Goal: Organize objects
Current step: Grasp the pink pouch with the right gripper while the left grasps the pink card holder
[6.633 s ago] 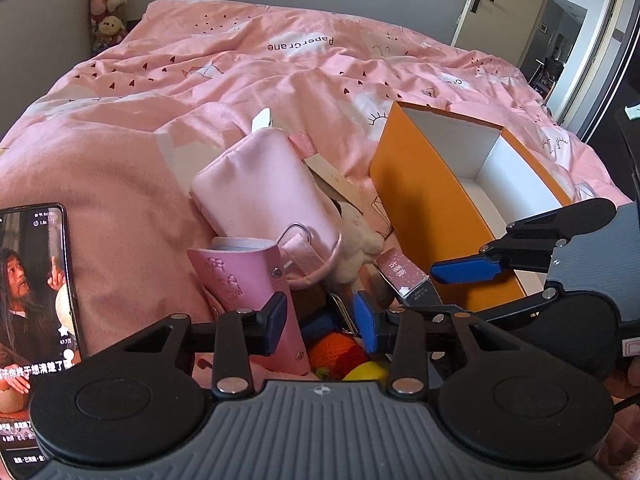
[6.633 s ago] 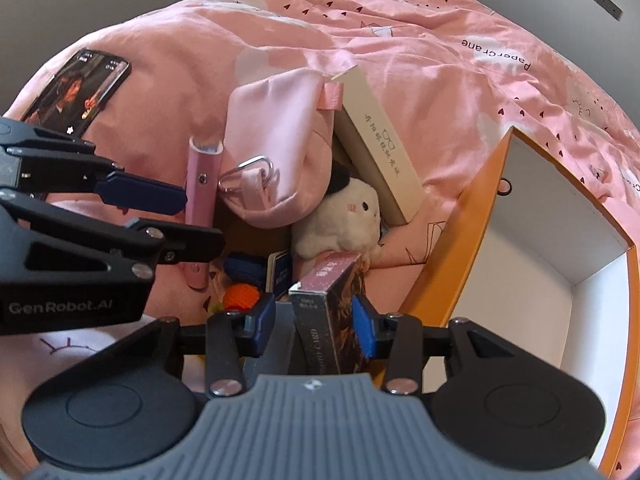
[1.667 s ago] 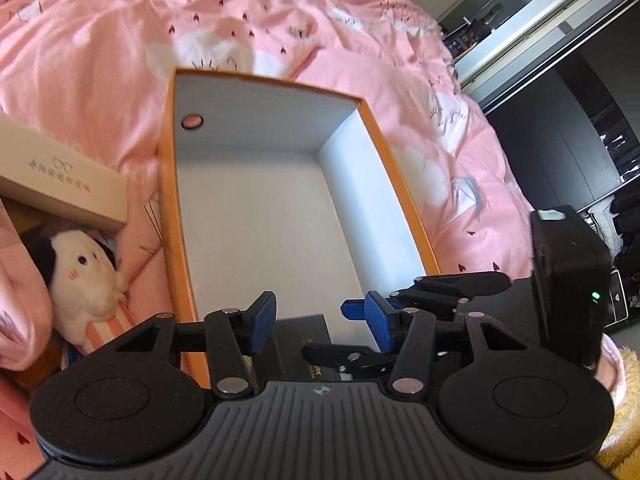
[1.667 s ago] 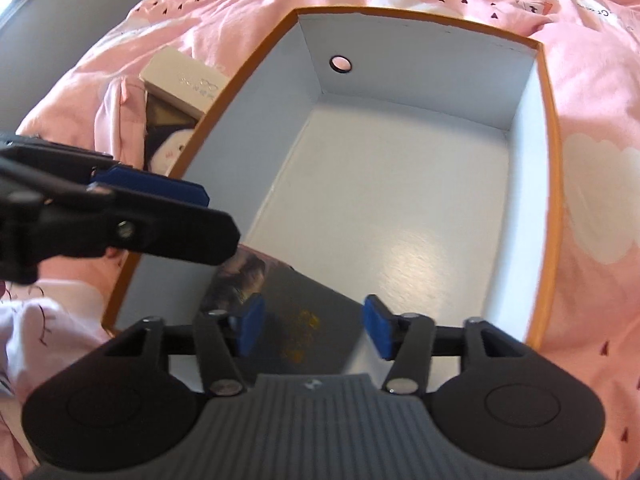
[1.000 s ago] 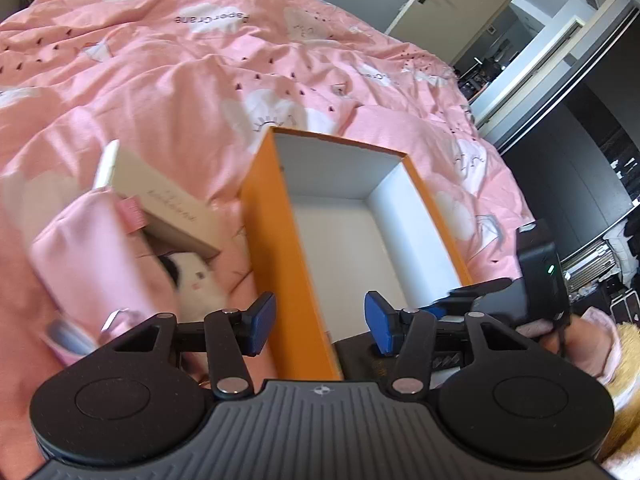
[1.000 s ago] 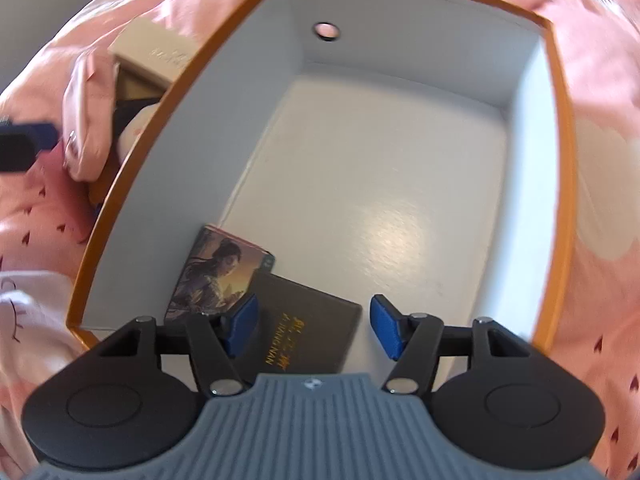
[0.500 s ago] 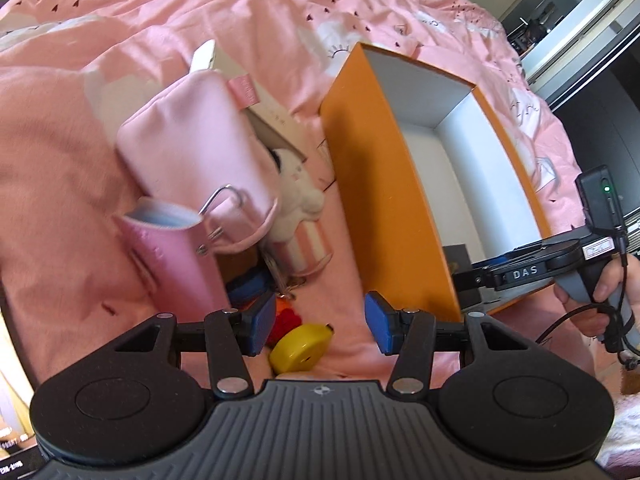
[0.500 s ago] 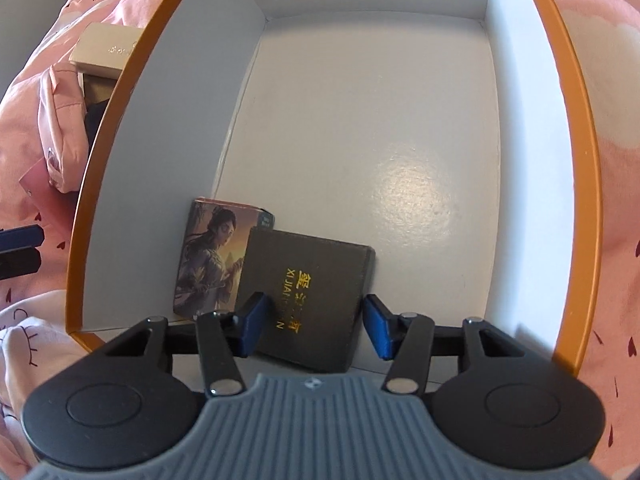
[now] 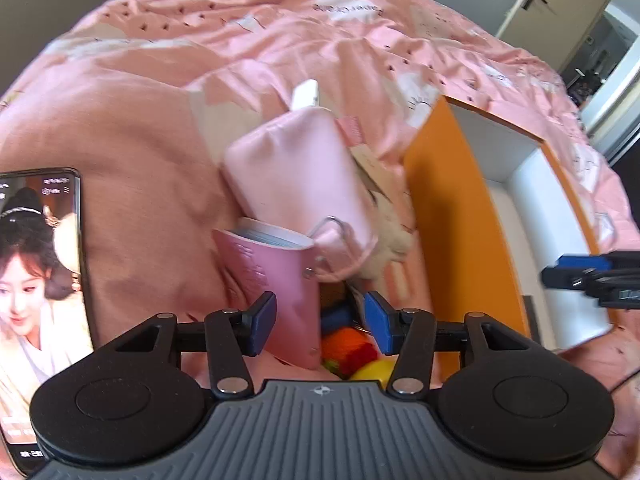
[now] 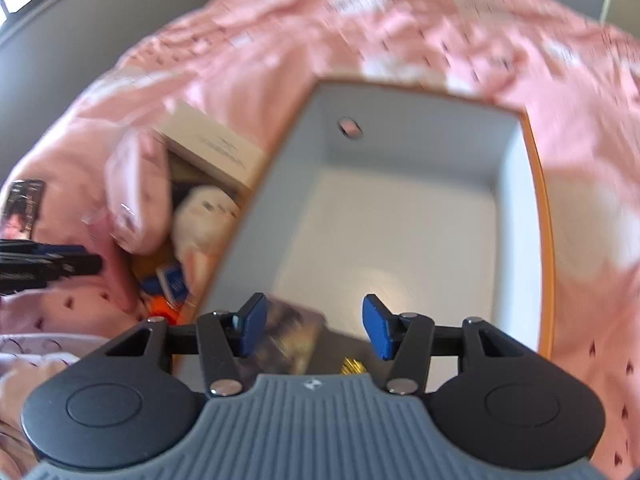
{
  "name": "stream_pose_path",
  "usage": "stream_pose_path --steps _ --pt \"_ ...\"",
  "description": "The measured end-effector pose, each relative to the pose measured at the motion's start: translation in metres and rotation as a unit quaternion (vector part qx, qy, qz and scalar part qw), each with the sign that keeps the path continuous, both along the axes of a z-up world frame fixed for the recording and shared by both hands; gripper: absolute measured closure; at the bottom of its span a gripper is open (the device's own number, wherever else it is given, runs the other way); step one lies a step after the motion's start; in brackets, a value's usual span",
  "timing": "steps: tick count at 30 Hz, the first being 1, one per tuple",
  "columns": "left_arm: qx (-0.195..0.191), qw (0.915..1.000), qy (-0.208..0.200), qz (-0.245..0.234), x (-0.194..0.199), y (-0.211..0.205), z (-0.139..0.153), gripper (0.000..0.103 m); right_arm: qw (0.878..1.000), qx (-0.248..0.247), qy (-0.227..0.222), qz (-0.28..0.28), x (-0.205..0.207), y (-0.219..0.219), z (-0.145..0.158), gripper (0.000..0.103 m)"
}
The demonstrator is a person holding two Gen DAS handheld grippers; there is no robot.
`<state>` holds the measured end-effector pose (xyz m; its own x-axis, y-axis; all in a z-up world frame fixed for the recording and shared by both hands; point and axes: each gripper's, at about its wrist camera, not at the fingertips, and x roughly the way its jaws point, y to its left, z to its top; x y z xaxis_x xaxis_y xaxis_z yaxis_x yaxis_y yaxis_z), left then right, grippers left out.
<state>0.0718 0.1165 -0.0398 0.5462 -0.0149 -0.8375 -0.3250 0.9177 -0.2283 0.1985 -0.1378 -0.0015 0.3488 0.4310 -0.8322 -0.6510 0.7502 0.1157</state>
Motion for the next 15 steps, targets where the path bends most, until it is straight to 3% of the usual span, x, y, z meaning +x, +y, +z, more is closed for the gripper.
stream_pose_path --steps 4,7,9,15 --pt "0.026 0.9995 -0.003 0.018 -0.001 -0.006 -0.009 0.042 0.997 0.047 -0.046 0.041 -0.013 0.032 0.022 0.060" --pt "0.045 0.9987 -0.010 0.020 -0.001 -0.010 -0.014 0.041 0.995 0.081 -0.031 0.054 -0.017 0.057 0.019 0.064" --pt "0.062 0.9977 -0.009 0.025 -0.001 -0.012 -0.017 0.041 0.995 0.081 -0.028 0.052 -0.016 0.074 0.013 0.065" --pt "0.063 0.9972 -0.010 0.039 0.001 -0.006 -0.025 0.041 0.997 0.060 0.008 0.047 -0.015 0.105 -0.017 0.067"
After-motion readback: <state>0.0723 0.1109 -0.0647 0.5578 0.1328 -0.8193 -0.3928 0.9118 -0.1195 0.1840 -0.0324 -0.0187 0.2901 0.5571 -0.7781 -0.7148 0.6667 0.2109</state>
